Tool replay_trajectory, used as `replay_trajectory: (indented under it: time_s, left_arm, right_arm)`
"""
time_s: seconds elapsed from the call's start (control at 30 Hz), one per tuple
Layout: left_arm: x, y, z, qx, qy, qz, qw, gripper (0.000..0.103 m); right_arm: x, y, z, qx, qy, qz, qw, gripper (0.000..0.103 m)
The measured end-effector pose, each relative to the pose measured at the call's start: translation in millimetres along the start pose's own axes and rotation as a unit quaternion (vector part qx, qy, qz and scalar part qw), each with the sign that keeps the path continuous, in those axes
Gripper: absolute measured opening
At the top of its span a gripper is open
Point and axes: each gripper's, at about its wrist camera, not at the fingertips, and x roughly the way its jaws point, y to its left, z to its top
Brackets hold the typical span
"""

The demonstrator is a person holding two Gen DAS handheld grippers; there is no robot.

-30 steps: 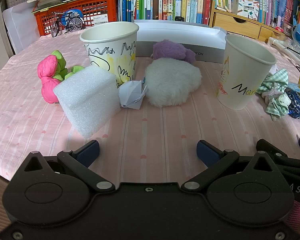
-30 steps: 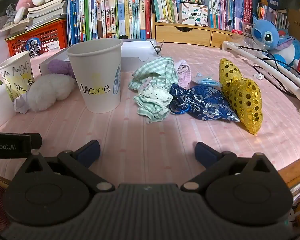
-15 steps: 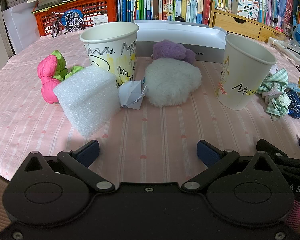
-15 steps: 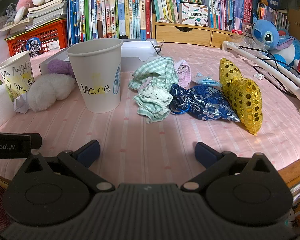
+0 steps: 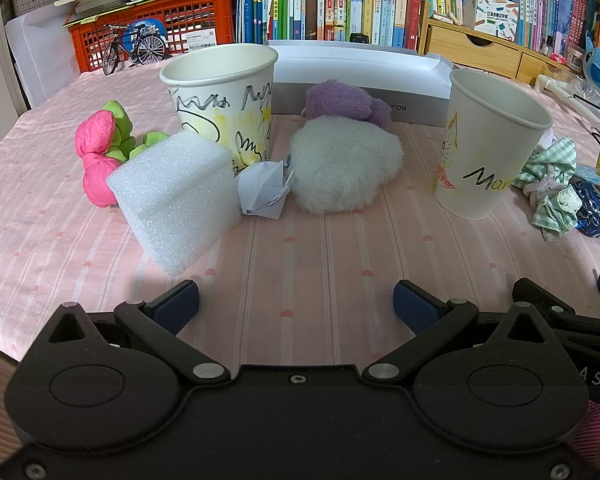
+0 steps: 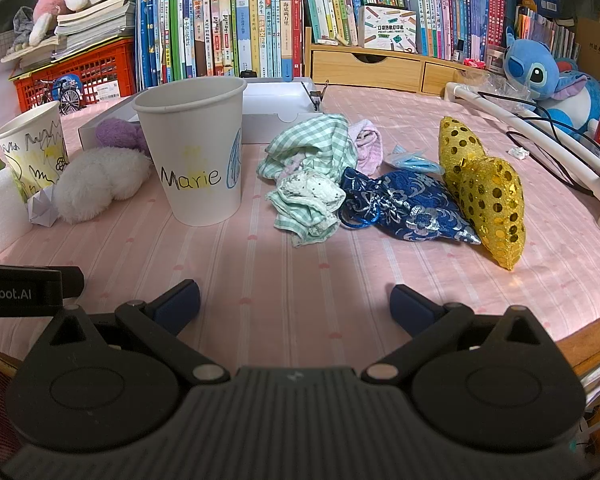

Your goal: Organize soft objects

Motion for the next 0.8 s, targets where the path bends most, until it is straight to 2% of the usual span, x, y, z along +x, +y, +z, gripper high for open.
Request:
replay_trajectory:
  time_s: [0.57,0.8]
  left_arm:
    - [-1.3,-0.5,-1.9,0.001,-0.002,0.000,1.0000,0.103]
    - [-5.0,4.6,-5.9,0.015,-0.029,-0.015,0.9994,0.103]
  right_arm:
    - [1.2,-1.4,-0.3,-0.001,0.000,0.001,1.000,0.103]
    - [3.9,-4.3,-5.9,-0.005,-0.021,0.008,1.000,0.103]
